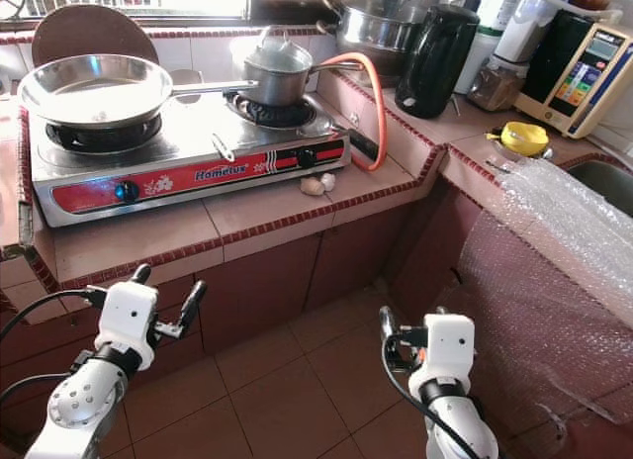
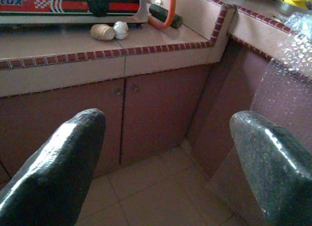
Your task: Kitchen organization
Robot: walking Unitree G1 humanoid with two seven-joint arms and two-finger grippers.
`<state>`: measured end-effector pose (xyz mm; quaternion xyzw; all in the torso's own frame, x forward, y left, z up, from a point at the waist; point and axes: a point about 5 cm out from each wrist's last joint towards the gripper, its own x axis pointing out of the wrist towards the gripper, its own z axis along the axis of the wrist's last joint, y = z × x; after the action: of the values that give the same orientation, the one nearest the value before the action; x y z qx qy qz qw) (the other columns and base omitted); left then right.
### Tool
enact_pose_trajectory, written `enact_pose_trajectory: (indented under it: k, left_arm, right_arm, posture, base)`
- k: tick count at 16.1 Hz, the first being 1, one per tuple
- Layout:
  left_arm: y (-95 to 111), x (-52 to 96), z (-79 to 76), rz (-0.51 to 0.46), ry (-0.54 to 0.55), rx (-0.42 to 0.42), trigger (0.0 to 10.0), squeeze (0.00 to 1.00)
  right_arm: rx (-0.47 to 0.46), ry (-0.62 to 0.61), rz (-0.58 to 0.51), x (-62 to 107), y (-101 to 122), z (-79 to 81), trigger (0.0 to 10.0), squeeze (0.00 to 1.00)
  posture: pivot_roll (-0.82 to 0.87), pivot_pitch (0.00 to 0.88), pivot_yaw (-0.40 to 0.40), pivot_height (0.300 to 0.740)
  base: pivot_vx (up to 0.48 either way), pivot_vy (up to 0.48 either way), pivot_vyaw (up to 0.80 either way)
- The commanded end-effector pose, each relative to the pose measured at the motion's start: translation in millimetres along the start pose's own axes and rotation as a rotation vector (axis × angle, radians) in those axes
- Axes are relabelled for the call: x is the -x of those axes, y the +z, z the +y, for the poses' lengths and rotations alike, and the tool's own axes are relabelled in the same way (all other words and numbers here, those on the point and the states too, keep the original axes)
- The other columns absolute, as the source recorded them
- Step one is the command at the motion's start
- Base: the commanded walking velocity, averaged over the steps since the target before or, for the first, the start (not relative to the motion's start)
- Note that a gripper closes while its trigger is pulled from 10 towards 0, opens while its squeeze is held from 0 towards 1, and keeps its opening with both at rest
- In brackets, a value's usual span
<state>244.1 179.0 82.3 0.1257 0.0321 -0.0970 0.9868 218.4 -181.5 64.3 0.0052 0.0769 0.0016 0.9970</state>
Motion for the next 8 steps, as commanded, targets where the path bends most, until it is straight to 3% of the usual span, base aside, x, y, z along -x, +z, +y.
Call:
enact_pose_trajectory:
  k: [1,8]
  left_arm:
    - [2.3,-0.9,-2.8,-0.013,-0.006,-0.004,10.0,0.0]
    - [2.3,-0.9,-2.8,-0.013,-0.006,-0.004,10.0,0.0]
  right_arm:
    - [0.013,-0.015,0.003,0.7,1.3,-6.1,10.0,0.0]
    - [0.013,-0.015,0.003,0.7,1.3,-6.1,10.0,0.0]
  posture:
    - [0.21,0.0,-0.114,0.74]
    - [0.21,0.0,-0.114,0.74]
  base:
    - [0.0,0.0,0.0]
    - [0.0,0.0,0.0]
